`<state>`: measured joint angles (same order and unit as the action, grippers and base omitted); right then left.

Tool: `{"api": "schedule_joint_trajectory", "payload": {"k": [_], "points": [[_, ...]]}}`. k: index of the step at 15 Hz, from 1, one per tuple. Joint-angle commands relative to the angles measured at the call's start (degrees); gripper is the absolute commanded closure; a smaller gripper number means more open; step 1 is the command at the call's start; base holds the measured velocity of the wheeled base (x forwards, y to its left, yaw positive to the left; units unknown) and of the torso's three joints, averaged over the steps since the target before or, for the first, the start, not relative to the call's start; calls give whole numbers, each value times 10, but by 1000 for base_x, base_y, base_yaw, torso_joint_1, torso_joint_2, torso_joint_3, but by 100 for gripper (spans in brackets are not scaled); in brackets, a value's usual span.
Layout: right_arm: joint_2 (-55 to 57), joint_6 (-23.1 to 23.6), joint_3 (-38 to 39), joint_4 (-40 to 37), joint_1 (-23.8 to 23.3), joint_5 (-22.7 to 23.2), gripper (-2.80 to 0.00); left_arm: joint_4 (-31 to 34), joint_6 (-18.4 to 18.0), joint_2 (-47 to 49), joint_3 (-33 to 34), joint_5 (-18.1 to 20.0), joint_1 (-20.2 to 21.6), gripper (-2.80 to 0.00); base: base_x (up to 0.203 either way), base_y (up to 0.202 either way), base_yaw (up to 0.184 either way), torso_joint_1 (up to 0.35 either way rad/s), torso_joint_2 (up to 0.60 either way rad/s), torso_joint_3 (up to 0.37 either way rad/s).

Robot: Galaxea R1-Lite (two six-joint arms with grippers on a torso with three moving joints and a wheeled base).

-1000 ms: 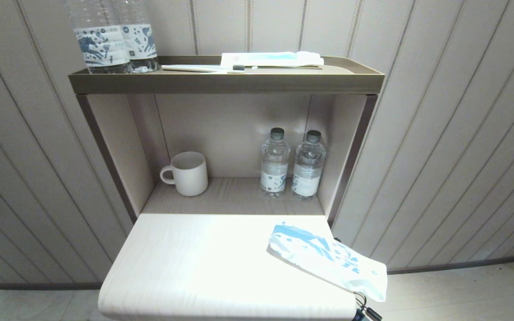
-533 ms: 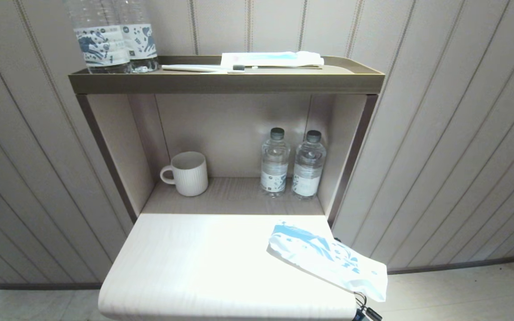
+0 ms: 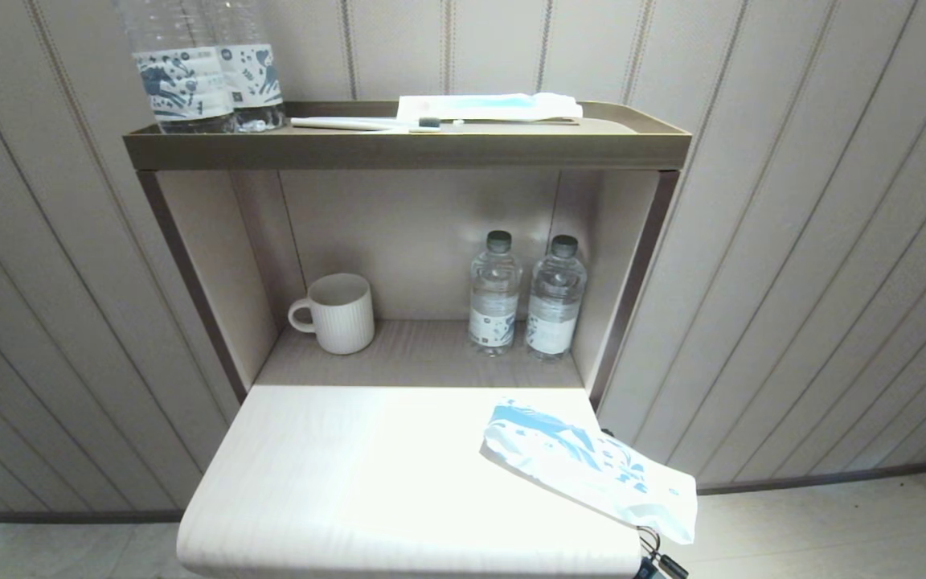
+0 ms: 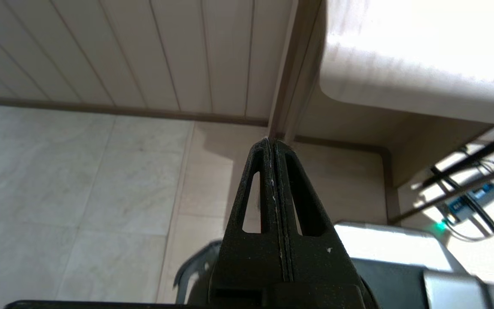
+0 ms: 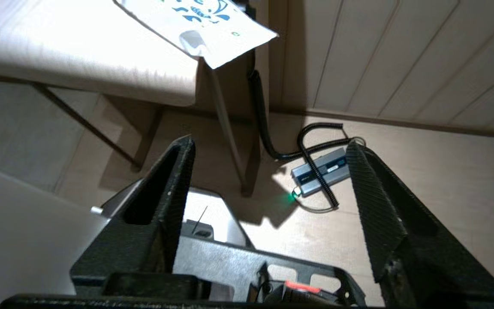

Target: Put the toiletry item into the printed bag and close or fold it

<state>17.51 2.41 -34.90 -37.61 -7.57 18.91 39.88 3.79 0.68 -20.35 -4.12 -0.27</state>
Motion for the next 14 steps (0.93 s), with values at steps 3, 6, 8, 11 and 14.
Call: {"api": "schedule_joint_trajectory", "payload": {"k": [3, 6, 8, 11, 14], "points": [[-22, 7, 102, 132, -5, -1, -280, -96, -3, -7, 70, 4, 0, 0, 0, 0, 0, 0, 0, 0], [-19, 15, 208, 297, -3, -57, -280, -95, -4, -7, 70, 5, 0, 0, 0, 0, 0, 0, 0, 0], [-22, 20, 227, 317, -3, -72, -280, -95, -4, -7, 70, 6, 0, 0, 0, 0, 0, 0, 0, 0], [-23, 48, 274, 344, -6, -75, -280, -95, -4, -7, 70, 6, 0, 0, 0, 0, 0, 0, 0, 0], [-24, 86, 335, 414, -4, -65, -280, -96, -4, -7, 70, 6, 0, 0, 0, 0, 0, 0, 0, 0]]}}
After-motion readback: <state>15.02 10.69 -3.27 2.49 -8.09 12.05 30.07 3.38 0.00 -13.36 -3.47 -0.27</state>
